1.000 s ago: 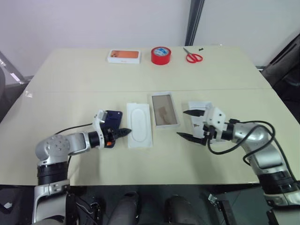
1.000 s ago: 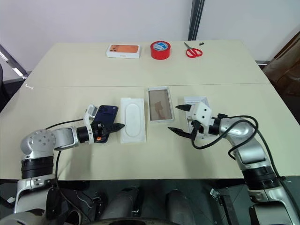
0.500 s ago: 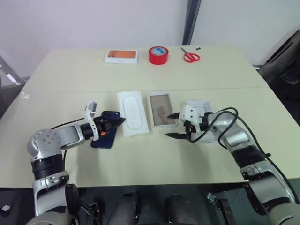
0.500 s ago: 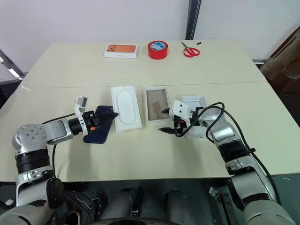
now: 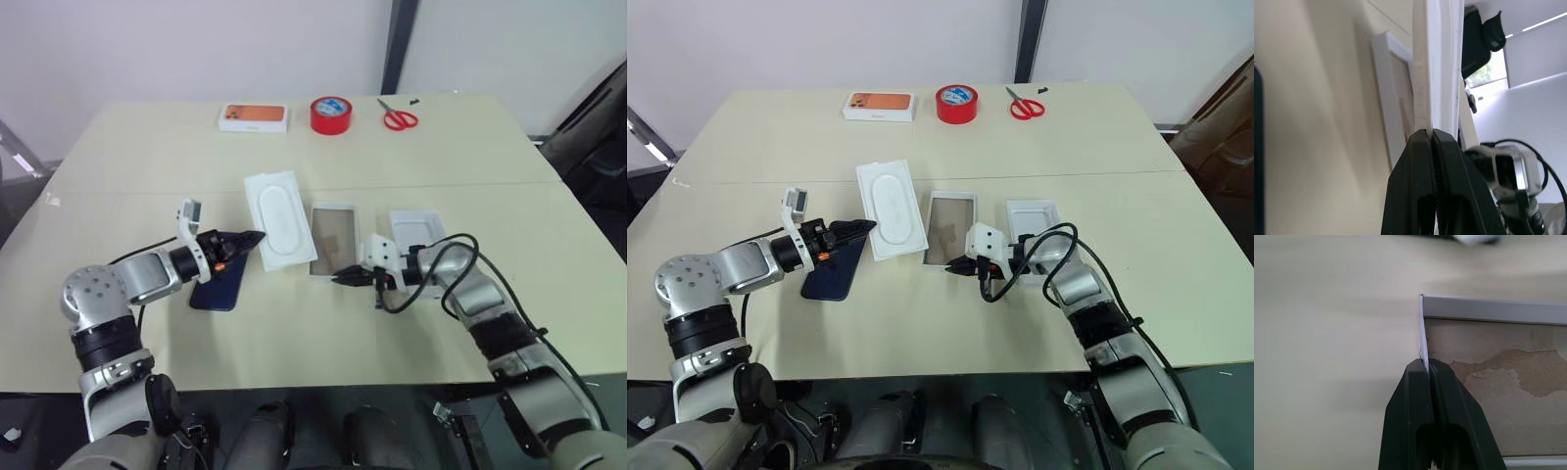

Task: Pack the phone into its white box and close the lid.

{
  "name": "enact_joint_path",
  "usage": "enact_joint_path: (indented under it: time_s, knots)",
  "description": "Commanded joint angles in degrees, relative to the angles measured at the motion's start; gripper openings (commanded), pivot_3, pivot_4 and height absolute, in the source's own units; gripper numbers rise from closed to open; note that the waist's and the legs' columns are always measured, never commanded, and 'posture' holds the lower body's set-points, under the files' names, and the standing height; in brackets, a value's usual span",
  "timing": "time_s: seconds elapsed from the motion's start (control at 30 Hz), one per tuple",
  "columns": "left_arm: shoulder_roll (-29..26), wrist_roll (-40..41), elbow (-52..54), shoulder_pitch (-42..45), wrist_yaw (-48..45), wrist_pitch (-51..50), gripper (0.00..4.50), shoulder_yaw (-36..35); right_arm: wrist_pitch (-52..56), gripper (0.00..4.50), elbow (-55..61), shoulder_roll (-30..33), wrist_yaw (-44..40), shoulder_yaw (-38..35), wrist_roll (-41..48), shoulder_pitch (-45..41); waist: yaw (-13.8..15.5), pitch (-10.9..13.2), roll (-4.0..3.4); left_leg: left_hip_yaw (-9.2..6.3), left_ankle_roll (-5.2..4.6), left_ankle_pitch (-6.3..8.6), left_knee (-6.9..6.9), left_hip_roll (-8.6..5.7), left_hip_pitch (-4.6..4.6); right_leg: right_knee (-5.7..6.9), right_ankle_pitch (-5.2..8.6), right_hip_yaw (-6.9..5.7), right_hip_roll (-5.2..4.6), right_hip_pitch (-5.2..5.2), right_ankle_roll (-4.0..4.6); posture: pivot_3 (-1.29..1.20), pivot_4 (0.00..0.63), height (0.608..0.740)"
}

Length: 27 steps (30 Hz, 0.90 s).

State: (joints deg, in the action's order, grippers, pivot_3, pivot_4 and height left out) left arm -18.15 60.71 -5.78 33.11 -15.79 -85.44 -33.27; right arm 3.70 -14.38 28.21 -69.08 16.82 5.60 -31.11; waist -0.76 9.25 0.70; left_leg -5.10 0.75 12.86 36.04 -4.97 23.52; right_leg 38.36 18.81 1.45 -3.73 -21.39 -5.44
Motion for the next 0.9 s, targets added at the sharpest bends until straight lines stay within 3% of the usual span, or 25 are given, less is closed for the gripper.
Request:
enact_joint_path:
  time_s: [0.03,0.27,0.37,0.5,0.73,0.9]
  knots:
    - [0.0,2.4,0.6,1.8,0.1,-0.6,0.0,-0.8,2.1,0.05,10.0,0.9,-0.1,0.4,1.4,3.5,0.0,0.0,0.0,0.0,0.0,0.0,-0.01,0.0,0.0,0.0,0.0,0.0,0.0,0.0,0.0,0.0,0.15,0.734]
    - [0.8,1.9,1.0,0.8,-0.7,-1.6,0.0,2.6,2.8,0.05,14.7,2.7,-0.4,1.4,1.1,6.8,0.0,0.0,0.0,-0.02,0.0,0.0,-0.01,-0.01,0.0,0.01,0.0,0.0,0.01,0.0,0.0,0.0,0.15,0.734]
    - [1.2,2.1,1.7,0.5,-1.0,-2.1,0.0,3.7,3.1,0.98,14.6,1.8,0.9,1.1,1.3,5.9,0.0,0.0,0.01,-0.02,0.0,0.0,-0.01,-0.01,0.0,0.01,0.0,0.0,0.01,0.0,0.0,0.0,0.15,0.734]
    - [0.8,2.1,2.7,-0.1,-1.7,-2.8,0.0,5.5,3.7,2.87,16.6,4.1,1.7,-1.3,1.9,6.3,0.0,0.0,0.01,-0.03,0.01,0.0,-0.03,0.0,0.0,0.01,0.0,0.0,0.01,-0.01,0.0,0.0,0.15,0.734]
    - [-1.5,2.0,3.9,-1.9,-3.1,-3.5,0.0,6.3,5.6,2.87,18.1,11.2,-0.3,-8.0,6.5,10.1,0.3,0.0,0.02,-0.05,-0.04,0.03,-0.02,-0.02,0.0,-0.02,0.0,-0.01,-0.01,0.03,0.0,0.0,0.15,0.734]
    - [2.6,2.1,6.6,-4.1,-1.2,-2.8,0.0,7.5,4.0,2.87,13.8,12.2,3.7,-11.7,5.4,9.9,0.2,0.0,0.02,-0.04,-0.24,0.15,-0.03,-0.01,0.0,-0.01,0.0,0.0,-0.02,0.03,0.0,0.0,0.15,0.734]
